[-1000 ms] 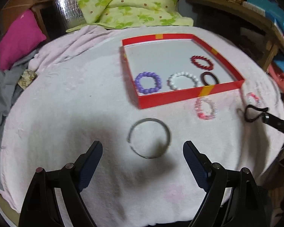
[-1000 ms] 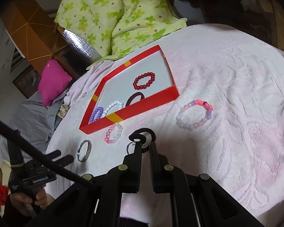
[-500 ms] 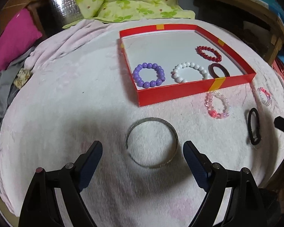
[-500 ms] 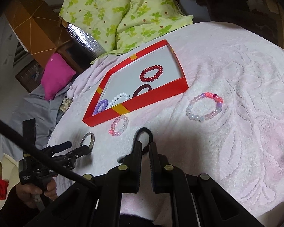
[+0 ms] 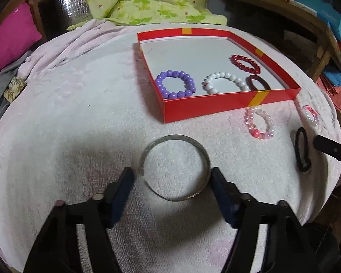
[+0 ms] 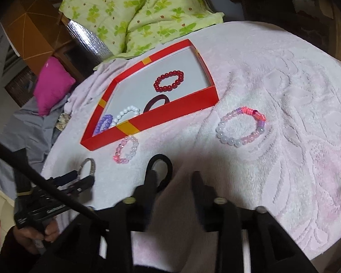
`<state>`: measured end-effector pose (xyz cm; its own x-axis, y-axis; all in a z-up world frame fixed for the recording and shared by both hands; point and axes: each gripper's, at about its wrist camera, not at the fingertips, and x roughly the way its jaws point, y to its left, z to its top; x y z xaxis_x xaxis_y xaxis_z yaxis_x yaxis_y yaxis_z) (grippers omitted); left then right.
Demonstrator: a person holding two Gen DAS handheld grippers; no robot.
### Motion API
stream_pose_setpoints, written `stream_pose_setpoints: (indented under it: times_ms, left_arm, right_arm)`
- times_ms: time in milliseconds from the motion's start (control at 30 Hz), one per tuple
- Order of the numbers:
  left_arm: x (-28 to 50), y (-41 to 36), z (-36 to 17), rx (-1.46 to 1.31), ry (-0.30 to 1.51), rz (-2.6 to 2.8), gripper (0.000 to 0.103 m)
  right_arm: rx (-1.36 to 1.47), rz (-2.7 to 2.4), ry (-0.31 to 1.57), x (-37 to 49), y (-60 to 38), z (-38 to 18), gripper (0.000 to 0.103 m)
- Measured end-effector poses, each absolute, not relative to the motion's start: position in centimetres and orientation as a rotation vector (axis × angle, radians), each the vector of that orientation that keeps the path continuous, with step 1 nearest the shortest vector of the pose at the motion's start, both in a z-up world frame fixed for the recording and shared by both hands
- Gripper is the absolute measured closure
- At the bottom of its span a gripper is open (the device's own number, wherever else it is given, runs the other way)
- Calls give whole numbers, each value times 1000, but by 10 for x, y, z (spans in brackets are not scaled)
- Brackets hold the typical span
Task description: Organize jewelry
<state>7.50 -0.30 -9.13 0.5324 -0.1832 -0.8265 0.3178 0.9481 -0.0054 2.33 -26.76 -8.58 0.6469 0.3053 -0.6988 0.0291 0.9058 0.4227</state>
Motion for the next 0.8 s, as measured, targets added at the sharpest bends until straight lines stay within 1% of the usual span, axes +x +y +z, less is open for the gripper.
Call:
stream_pose_setpoints:
  times_ms: [100,200,300,367,433,500,567,633,700,800]
  left_arm:
    - [72,-4,-90,154,962,-310,41]
    - [70,-3,-88,147,961,-313,41]
    - [70,-1,-88,139,961,-312,41]
    - [68,2,-87,132,962,-307,41]
    - [67,6,-85,127,961,-301,41]
    - [67,12,-82,113,959,-304,41]
    - [66,18,-78,98,949,-314,40]
    - [66,22,-73,99,931,-316,33]
    - [66,26,-69,113,914,-313,30]
    - [73,28,-74,120,940,-311,26]
  right_arm:
    - [367,152,870,31,-258,-87,63]
    - [307,157,874,39,-249,-87,61]
    - [226,136,888,42,-241,-88,70]
    - [202,114,885,41,-241,-88,86]
    - [221,115,881,38,-248,-88,90]
    - [251,123,873,35,-253,-87,91]
    - [252,130,857,31,-255,-83,96]
    - [254,137,833,25,-258,-78,96]
    - [279,150,820,21,-261,-73,96]
    - [292,152,810,18,-264,-69,96]
